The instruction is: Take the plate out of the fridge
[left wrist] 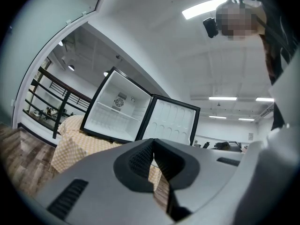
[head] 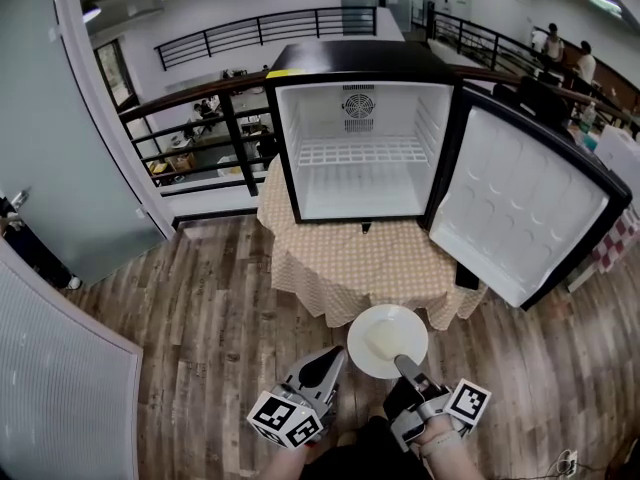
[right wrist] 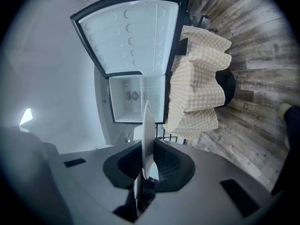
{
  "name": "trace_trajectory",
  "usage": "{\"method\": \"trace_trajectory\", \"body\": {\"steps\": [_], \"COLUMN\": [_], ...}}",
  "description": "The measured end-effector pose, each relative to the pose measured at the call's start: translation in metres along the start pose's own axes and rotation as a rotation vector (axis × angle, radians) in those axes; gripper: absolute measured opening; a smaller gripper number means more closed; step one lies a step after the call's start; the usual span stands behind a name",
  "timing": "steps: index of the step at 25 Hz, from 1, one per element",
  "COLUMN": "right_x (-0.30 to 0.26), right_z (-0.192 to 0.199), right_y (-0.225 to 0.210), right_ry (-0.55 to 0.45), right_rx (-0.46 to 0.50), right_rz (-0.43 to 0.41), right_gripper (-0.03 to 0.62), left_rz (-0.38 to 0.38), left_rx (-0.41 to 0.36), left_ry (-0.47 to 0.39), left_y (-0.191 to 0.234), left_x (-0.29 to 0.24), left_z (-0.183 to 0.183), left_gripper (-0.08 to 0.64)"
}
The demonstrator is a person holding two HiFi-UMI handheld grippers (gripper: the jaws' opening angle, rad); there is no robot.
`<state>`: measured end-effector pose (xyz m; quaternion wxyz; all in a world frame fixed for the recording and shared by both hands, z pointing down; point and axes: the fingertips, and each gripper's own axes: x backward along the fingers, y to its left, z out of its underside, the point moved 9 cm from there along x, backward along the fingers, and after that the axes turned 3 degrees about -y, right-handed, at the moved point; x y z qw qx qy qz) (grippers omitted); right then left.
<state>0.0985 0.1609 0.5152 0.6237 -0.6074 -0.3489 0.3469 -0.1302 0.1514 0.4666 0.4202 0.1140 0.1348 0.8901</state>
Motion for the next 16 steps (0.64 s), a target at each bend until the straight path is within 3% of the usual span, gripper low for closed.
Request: {"method": "trace_trajectory", "body": {"steps": [16], "right_x": [0.011], "right_z": [-0.010], "right_y": [0.005], "right_ry": [0.005], "right_rx": [0.015], "right_rz": [-0.033], "right_gripper": [0.058], "left_rz": [0.016], "left_rx": [0.001], "left_ry": [0.019], "left_y": [-0.012], "left_x": [-0.017], "left_z": [0.002], "left_gripper": [0.009]}}
